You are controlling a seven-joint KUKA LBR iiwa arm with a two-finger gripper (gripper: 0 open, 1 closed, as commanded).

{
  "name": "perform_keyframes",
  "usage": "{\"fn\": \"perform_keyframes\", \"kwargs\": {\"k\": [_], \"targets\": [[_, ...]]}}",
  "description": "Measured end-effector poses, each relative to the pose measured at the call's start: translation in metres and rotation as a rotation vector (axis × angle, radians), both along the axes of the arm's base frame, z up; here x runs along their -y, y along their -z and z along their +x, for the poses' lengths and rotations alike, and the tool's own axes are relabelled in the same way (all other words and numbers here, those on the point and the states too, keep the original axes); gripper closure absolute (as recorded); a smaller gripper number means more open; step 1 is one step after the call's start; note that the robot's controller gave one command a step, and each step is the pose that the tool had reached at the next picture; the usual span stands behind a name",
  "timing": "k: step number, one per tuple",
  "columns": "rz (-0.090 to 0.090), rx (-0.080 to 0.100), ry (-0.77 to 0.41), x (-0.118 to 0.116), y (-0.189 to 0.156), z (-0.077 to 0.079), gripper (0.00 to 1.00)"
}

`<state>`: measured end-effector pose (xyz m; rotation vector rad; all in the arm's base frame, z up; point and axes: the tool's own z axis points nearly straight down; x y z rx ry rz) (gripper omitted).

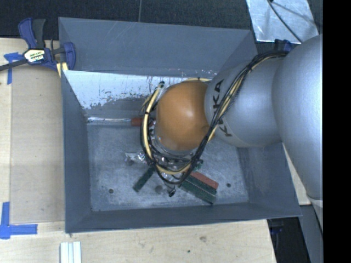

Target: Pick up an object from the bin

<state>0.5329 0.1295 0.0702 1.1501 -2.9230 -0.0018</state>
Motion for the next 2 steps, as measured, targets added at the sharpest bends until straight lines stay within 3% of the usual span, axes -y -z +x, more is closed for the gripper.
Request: {"fn": "perform_keyframes", "kwargs": {"k": [1, 2], "targets": [[0.001, 0.001, 0.004, 0.0, -0.001, 0.001, 1.0], [0.002, 0.013, -0.131, -0.018, -0.143, -0.007, 1.0]]}}
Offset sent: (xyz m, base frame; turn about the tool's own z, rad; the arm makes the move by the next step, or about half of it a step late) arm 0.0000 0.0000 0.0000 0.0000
